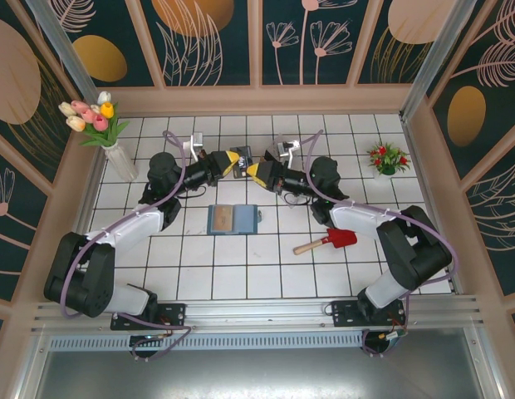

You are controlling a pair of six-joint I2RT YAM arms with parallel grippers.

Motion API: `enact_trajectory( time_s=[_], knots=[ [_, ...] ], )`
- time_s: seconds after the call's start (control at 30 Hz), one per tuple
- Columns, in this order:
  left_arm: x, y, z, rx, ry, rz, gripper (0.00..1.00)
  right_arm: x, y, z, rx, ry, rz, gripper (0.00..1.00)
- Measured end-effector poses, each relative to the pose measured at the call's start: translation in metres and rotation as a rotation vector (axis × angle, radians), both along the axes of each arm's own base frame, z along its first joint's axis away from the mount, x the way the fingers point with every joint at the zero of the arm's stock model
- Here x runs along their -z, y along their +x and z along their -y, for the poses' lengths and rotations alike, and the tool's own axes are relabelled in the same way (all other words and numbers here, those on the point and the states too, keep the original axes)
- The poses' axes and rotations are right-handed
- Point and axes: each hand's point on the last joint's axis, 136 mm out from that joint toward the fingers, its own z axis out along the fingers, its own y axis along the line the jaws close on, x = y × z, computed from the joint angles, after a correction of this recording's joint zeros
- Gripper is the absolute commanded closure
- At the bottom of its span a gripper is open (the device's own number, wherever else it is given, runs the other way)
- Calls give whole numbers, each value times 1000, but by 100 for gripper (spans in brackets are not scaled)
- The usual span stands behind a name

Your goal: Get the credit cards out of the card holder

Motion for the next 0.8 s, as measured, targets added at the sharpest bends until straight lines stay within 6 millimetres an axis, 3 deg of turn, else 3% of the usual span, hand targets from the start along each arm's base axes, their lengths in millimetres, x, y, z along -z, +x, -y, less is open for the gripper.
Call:
enact_trajectory(
  time_s=[0.13, 0.23, 0.37, 0.53, 0.6, 0.8],
  knots=[
    [-1, 0, -1, -10, -7, -5, 100, -6, 1, 1, 12, 23, 10, 93],
    [-5, -1, -2, -12, -9, 7, 76, -6, 1, 1, 16, 26, 13, 100],
    [6, 1, -6, -47, 42, -17, 36, -2, 5, 3, 39, 4, 31, 100],
    [35, 12, -18, -138, 211, -66, 7, 11, 20, 24, 135, -132, 86, 100],
    [49, 15, -27, -187, 302, -72, 2, 14, 32, 36, 191, -225, 132, 100],
    [82, 10, -61, -300, 569, -87, 1, 4, 65, 58, 312, -533, 344, 100]
  ],
)
